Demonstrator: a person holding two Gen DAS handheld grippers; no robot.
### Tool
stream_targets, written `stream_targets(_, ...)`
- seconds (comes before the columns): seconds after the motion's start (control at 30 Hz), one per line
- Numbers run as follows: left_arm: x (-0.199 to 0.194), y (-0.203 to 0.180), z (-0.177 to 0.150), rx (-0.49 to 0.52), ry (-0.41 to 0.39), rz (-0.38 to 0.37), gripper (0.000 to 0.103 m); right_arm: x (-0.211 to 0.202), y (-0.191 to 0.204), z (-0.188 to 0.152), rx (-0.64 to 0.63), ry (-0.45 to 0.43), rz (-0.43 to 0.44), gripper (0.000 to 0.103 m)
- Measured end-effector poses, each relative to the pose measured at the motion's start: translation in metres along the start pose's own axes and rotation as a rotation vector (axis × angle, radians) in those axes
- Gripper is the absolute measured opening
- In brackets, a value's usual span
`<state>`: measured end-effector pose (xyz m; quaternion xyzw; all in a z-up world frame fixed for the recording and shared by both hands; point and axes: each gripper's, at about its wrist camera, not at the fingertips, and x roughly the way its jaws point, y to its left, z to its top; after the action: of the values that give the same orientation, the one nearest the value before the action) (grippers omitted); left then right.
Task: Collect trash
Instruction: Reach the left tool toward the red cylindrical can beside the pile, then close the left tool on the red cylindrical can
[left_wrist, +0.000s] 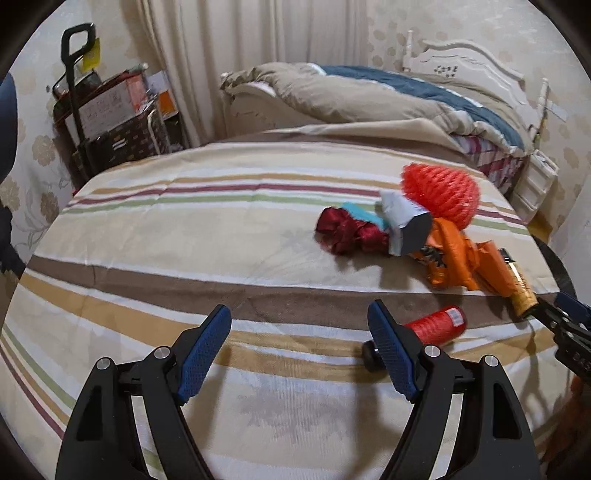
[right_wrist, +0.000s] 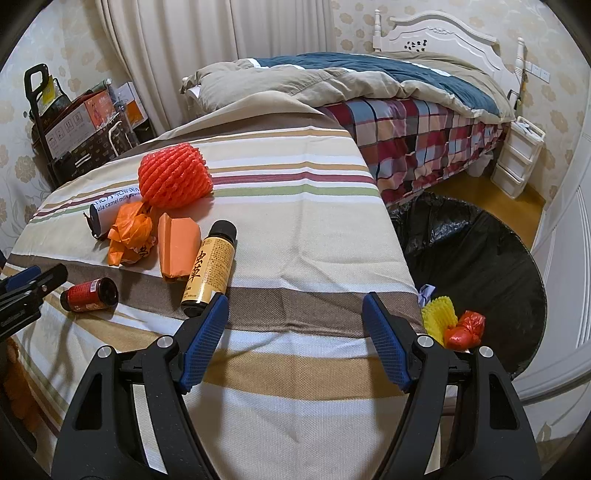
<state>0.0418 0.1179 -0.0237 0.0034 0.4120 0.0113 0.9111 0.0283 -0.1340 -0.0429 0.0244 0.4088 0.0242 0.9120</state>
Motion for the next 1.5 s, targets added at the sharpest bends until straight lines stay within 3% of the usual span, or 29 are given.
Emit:
stream_targets(0.23, -0.009, -0.014, -0.001, 0.056, -0.044, -0.063, 0.076, -0.002, -0.002, 0.001, 0.009, -0.005, 0.002, 0.073)
stream_targets(0.4, -0.013, -0.036, -0.005, 0.174, -0.070, -0.118, 0.076, -0.002, -0.003, 0.000, 0.017, -0.003, 0.004, 0.073)
stream_targets(0.53, -0.003, -0.051, -0.008, 0.263, -0.057, -0.118, 0.076, -0.002, -0.003, 0.001, 0.016, -0.002, 0.004, 0.073)
stream_targets(0.57, 0.002, -0.054, -0.008, 0.281, -0.043, -0.115, 0.075, -0.002, -0.003, 0.000, 0.017, -0.003, 0.004, 0.073)
stream_targets(0.6, 0.004, -0.055, -0.009, 0.284, -0.034, -0.118, 0.067, -0.002, -0.003, 0.000, 0.017, -0.003, 0.004, 0.073)
stream_targets(0.9, 0.011, -0.053, -0.010, 0.265, 0.020, -0.170, 0.031, -0.002, -0.003, 0.000, 0.015, -0.002, 0.003, 0.073)
stream_targets(1.13, 0.008, -0.047, -0.014, 0.214, 0.035, -0.194, 0.029, 0.001, -0.003, -0.002, 0.010, -0.001, 0.000, 0.073)
stream_targets(1.5, 0.007, -0.040, -0.016, 0.145, 0.043, -0.152, 0.032, 0.001, 0.000, -0.003, -0.006, -0.001, -0.009, 0.073)
